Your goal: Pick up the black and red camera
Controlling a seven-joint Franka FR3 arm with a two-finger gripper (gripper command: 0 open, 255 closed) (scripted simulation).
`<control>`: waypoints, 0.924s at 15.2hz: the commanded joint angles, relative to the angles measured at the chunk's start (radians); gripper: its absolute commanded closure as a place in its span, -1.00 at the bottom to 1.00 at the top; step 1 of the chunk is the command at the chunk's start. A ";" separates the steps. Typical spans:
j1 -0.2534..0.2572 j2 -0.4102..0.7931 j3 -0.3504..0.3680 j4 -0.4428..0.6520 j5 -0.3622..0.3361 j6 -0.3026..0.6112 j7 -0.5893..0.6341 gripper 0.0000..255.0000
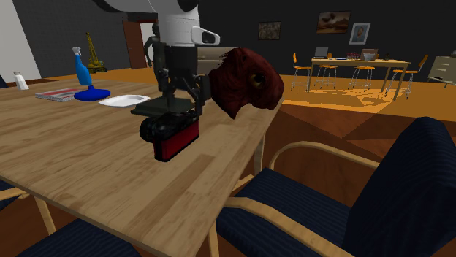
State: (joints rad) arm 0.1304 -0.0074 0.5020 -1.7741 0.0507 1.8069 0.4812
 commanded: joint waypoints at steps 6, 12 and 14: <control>0.001 0.009 0.001 -0.056 -0.004 0.064 0.001 1.00; 0.001 0.008 0.001 -0.057 -0.003 0.065 0.000 1.00; 0.001 0.007 0.001 -0.058 -0.003 0.065 0.000 1.00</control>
State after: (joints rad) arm 0.1321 -0.0012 0.5039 -1.8303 0.0485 1.8727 0.4804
